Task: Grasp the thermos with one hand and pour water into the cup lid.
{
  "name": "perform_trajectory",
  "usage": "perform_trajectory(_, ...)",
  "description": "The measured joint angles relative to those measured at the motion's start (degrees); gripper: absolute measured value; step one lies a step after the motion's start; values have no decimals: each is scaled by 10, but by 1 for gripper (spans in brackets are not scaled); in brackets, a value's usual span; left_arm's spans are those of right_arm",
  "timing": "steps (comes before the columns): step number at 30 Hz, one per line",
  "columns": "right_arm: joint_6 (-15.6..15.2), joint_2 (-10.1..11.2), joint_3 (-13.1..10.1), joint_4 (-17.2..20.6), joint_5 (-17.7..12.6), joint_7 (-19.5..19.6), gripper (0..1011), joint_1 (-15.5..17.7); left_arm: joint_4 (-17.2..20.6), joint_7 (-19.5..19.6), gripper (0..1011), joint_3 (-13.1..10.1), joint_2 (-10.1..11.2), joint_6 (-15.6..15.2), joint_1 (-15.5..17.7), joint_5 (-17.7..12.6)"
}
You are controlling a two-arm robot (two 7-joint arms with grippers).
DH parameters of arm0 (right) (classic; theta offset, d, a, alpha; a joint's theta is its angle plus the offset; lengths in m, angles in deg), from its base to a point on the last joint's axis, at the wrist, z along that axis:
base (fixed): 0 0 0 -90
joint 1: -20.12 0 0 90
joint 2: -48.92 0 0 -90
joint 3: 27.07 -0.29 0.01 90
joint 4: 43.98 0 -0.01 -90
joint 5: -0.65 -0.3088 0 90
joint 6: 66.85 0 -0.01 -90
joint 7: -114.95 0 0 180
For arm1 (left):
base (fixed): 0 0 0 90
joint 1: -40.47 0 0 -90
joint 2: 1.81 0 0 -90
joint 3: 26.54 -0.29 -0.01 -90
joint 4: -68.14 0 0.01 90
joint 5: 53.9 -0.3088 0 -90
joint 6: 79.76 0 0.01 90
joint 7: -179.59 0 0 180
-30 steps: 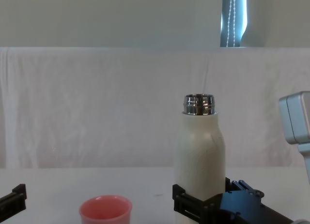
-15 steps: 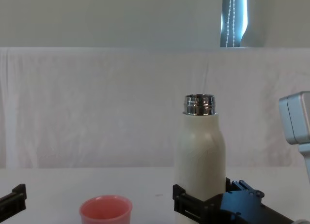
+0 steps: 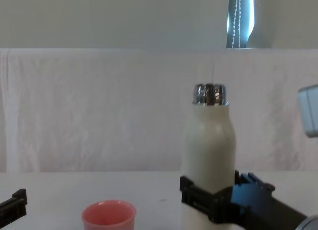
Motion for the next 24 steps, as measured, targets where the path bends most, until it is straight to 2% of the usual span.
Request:
perform_trajectory(6, 19, 10, -1, 18, 1, -7, 959, -2, 0, 0, 1001, 0, 0, 0, 0, 0)
perform_trajectory(16, 28, 25, -3, 38, 6, -15, 959, -6, 0, 0, 1001, 0, 0, 0, 0, 0)
perform_trajectory(21, 14, 38, 2, 50, 37, -8, 959, -10, 0, 0, 1001, 0, 0, 0, 0, 0)
perform_trajectory(24, -10, 47, 10, 61, 78, 10, 959, -13, 0, 0, 1001, 0, 0, 0, 0, 0)
